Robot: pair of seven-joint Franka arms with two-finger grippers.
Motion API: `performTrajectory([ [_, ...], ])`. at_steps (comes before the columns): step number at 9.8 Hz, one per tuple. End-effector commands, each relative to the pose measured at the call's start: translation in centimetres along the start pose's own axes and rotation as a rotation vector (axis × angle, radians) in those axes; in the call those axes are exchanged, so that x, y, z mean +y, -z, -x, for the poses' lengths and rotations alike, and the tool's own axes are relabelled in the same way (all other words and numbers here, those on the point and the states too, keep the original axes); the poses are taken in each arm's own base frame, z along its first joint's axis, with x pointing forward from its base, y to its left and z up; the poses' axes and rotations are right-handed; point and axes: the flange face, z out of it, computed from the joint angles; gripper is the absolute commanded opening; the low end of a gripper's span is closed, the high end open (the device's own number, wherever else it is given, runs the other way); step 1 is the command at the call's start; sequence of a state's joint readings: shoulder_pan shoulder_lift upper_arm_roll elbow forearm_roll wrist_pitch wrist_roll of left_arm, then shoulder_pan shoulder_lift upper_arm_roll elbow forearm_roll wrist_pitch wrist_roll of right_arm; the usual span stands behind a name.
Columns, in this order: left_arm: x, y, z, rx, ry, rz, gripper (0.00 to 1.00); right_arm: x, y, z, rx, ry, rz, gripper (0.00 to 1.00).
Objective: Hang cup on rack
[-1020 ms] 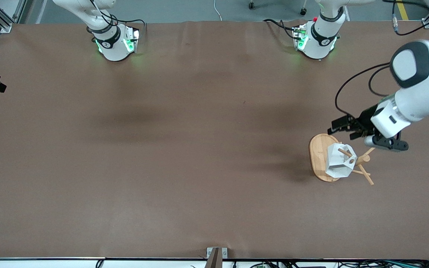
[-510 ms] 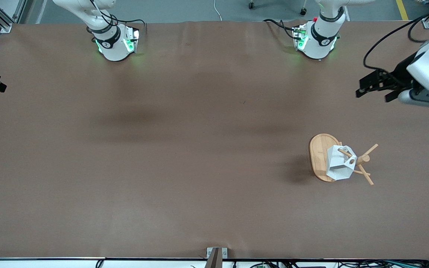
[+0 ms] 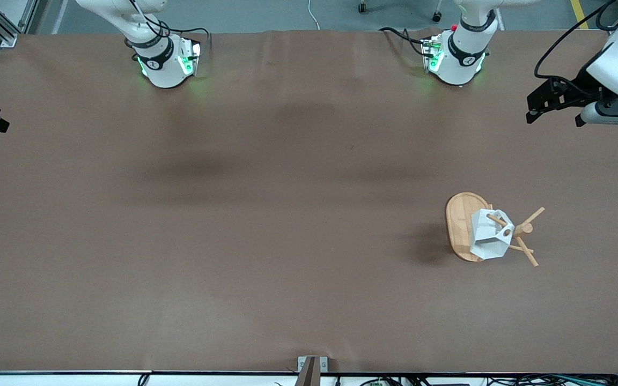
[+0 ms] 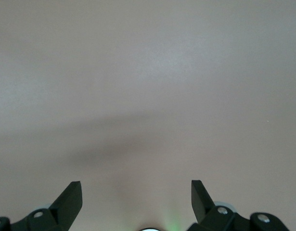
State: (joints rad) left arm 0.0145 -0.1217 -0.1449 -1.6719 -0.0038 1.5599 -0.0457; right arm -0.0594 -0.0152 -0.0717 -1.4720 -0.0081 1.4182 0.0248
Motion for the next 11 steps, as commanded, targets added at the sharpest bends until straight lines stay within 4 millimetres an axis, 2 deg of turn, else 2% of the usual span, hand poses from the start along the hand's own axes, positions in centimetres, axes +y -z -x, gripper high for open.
performTrajectory([
  [1,-0.5,-1.0,-0.1,-0.016,-0.01,-0.049,1.0,0.4,0.0,0.1,-0.006,-0.002,0.008,1.0],
  [2,-0.8,-1.0,-0.3,-0.015,-0.015,-0.042,1.0,0.4,0.0,0.1,-0.006,-0.002,0.008,1.0],
  [4,-1.6,0.6,-0.2,-0.015,0.003,-0.026,1.0,0.4,0.0,0.1,-0.006,-0.002,0.008,1.0],
  [5,-1.8,0.7,-0.9,-0.037,0.006,-0.002,1.0,0.5,0.0,0.1,-0.006,-0.003,0.008,1.0],
  [11,-1.7,0.5,-1.2,-0.05,-0.005,0.025,1.0,0.7,0.0,0.2,-0.014,-0.007,0.008,1.0],
])
